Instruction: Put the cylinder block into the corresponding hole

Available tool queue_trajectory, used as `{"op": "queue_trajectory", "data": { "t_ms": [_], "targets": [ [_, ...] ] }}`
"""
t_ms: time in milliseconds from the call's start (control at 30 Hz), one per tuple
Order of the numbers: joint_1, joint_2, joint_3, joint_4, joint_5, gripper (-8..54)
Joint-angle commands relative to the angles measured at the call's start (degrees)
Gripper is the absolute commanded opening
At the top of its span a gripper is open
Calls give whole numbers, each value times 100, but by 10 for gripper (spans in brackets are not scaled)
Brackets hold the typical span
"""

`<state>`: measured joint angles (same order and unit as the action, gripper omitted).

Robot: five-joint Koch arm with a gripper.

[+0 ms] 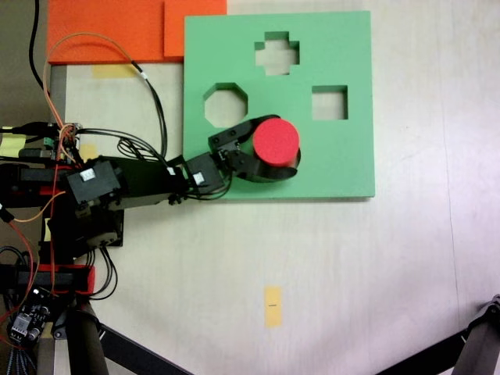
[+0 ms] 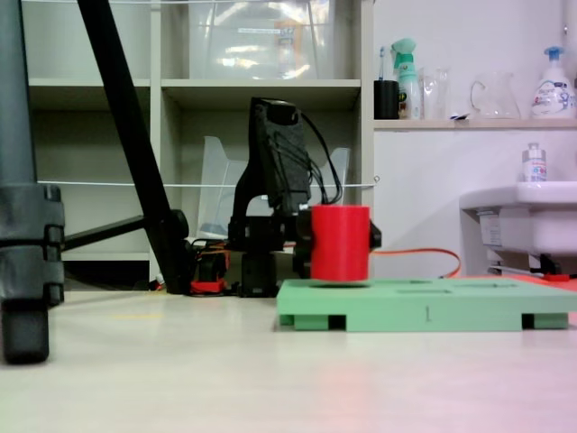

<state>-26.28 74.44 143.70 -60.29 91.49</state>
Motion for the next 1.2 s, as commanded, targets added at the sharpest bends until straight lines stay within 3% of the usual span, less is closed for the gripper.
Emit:
{"op": "queue_trajectory", "data": {
  "t_ms": [0, 567, 633, 667, 700, 867, 933, 1167],
  "targets": [
    [-114, 123, -211, -167, 53, 332],
    [26, -580, -589, -229, 35, 358],
    [26, -545, -527, -229, 9, 417],
    [35, -501, -510, -220, 0, 495],
    [26, -457, -475, -185, 0, 525],
    [9, -105, -79, -88, -9, 525],
    [0, 431, 325, -97, -18, 523],
    [18, 4140, 1538, 2320, -272, 521]
  ]
}}
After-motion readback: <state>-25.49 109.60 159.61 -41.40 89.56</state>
